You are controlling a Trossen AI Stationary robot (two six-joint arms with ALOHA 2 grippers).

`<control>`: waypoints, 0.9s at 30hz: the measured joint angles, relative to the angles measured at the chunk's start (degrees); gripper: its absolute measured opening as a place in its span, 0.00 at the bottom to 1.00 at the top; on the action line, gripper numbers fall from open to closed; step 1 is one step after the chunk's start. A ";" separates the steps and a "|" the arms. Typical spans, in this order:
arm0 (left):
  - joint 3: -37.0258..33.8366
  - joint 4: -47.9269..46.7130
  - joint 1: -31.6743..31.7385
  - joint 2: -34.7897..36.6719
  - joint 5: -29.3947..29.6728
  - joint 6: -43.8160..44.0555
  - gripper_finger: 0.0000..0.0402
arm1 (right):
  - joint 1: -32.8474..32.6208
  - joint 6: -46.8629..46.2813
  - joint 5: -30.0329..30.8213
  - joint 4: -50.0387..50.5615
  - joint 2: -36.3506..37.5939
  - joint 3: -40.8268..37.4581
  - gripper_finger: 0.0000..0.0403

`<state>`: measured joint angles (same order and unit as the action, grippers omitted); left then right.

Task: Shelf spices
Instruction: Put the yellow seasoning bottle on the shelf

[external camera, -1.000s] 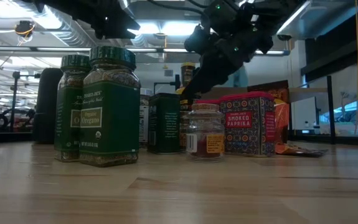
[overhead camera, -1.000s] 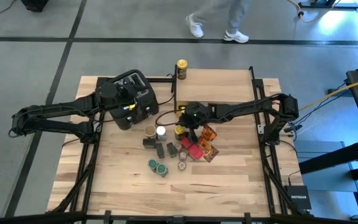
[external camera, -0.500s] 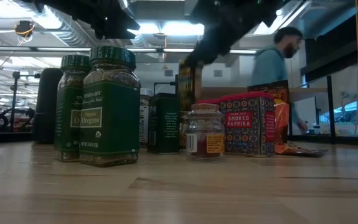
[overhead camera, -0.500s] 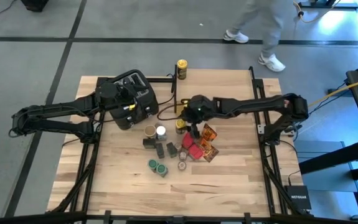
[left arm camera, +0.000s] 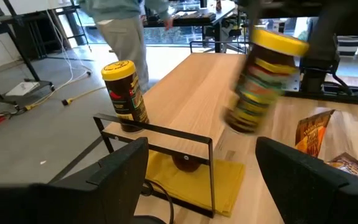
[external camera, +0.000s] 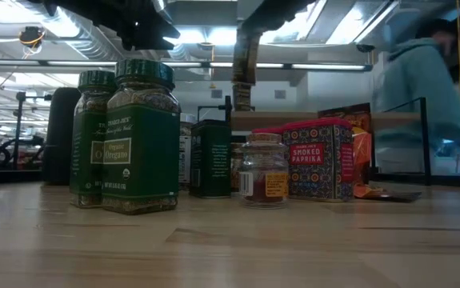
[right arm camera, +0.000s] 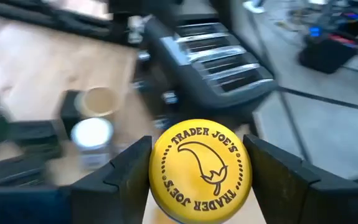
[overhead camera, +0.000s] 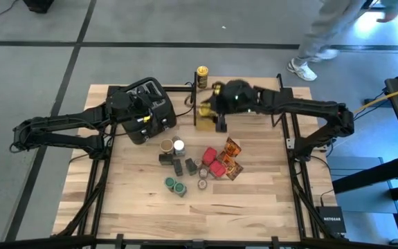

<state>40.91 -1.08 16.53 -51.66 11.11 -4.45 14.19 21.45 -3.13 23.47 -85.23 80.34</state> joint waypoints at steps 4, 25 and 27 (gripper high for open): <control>0.00 -0.02 0.00 0.00 0.00 -0.01 0.72 | 6.07 -0.23 -0.06 -1.69 -0.19 0.59 0.57; -0.02 -0.01 0.00 -0.01 0.00 -0.43 0.72 | 15.83 -6.38 -6.11 -9.02 -8.26 0.65 0.59; -0.02 0.00 0.00 0.00 0.00 -0.43 0.72 | 15.83 -6.41 -6.05 -8.83 -8.53 0.63 0.60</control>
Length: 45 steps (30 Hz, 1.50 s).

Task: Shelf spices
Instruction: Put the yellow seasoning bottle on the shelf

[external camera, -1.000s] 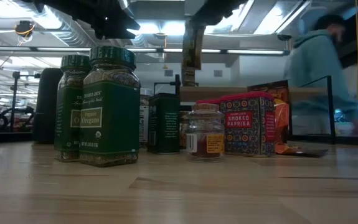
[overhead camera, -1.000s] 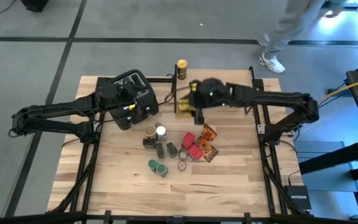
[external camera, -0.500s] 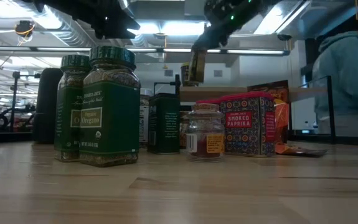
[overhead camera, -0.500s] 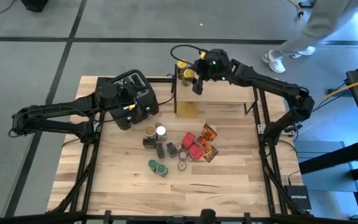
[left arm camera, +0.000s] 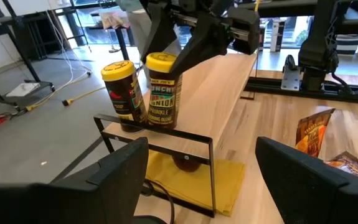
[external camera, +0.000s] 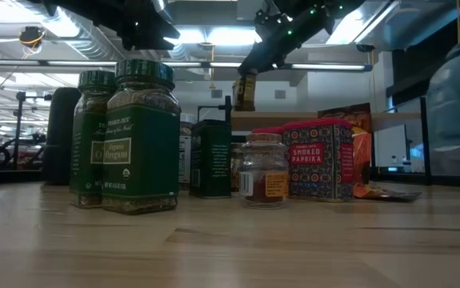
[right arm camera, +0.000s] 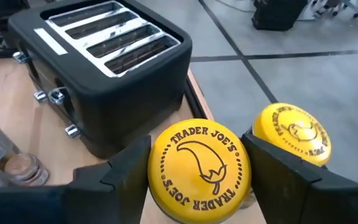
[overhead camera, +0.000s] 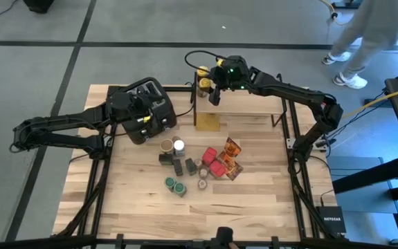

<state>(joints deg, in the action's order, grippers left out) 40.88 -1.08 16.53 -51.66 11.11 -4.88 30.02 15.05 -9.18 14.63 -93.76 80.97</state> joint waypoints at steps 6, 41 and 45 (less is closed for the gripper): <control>0.01 -0.01 0.00 -0.02 0.00 0.00 0.72 | 0.00 0.01 -0.46 -1.58 -1.85 -0.02 0.64; 0.00 -0.04 0.00 -0.02 0.00 3.21 0.72 | -4.87 4.16 7.27 13.04 9.05 -6.60 0.75; 0.00 -0.02 -0.02 -0.02 0.00 3.25 0.72 | -4.83 4.07 10.56 1.64 8.51 -15.94 0.72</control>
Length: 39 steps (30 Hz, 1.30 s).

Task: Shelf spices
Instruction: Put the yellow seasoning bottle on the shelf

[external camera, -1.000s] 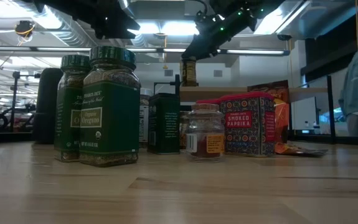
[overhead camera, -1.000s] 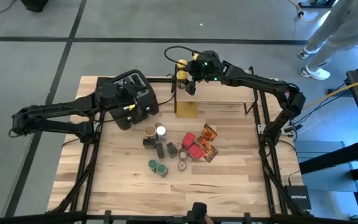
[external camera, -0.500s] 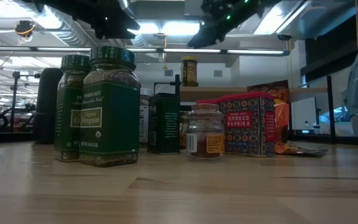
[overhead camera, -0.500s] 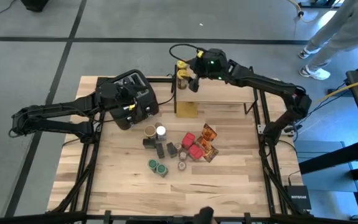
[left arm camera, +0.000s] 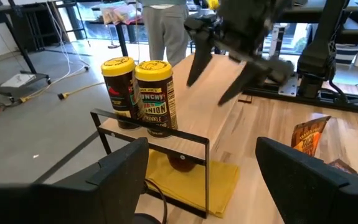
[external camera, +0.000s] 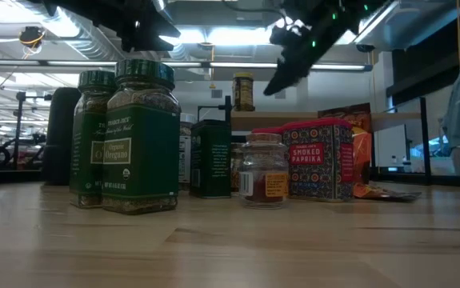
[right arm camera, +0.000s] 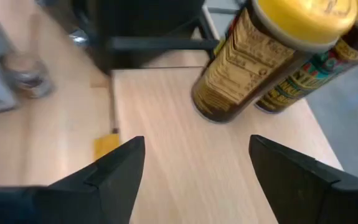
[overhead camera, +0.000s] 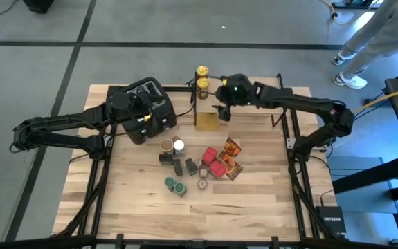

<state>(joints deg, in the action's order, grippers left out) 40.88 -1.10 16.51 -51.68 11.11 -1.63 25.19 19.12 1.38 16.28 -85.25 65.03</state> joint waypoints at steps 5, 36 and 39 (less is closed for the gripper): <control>0.00 0.35 0.00 0.00 -0.02 -0.30 0.72 | 0.02 -2.07 1.40 -17.02 -0.22 -6.95 0.70; 0.00 0.26 0.02 0.02 -0.02 -0.23 0.72 | 0.07 -2.19 9.61 -32.70 -6.58 -7.47 0.63; 0.00 0.26 0.02 0.02 -0.02 -0.24 0.72 | 0.07 -2.28 9.69 -32.81 -6.58 -7.47 0.63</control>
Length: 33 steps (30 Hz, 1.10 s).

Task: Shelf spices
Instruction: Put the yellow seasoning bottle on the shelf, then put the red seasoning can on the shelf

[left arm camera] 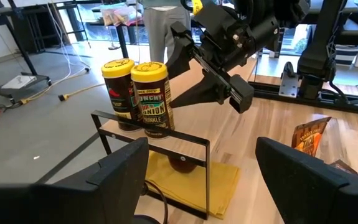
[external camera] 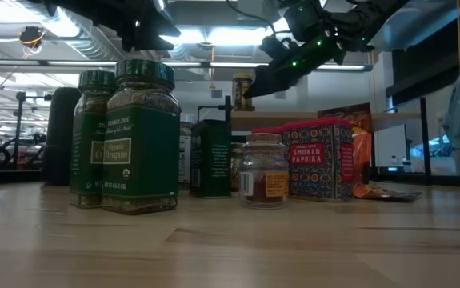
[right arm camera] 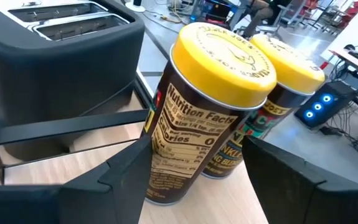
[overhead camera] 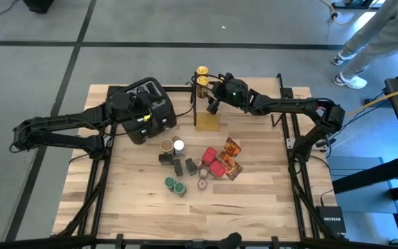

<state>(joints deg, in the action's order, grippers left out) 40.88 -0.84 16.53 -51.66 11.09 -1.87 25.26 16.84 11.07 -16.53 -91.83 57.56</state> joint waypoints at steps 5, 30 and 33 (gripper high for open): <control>0.00 0.00 0.00 0.00 0.00 0.00 0.72 | -0.11 -0.15 -0.09 0.06 0.00 0.00 0.63; 0.00 -0.44 -0.02 -0.01 0.00 0.47 0.72 | -21.43 -7.33 -17.95 32.25 16.49 0.02 0.63; 0.00 -0.20 -0.02 0.00 0.00 0.44 0.72 | -24.30 -7.19 -17.76 32.07 15.36 0.02 0.63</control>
<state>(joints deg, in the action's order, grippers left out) 40.88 -1.04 16.51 -51.66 11.09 -1.43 0.96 9.65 -6.69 15.53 -76.48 57.58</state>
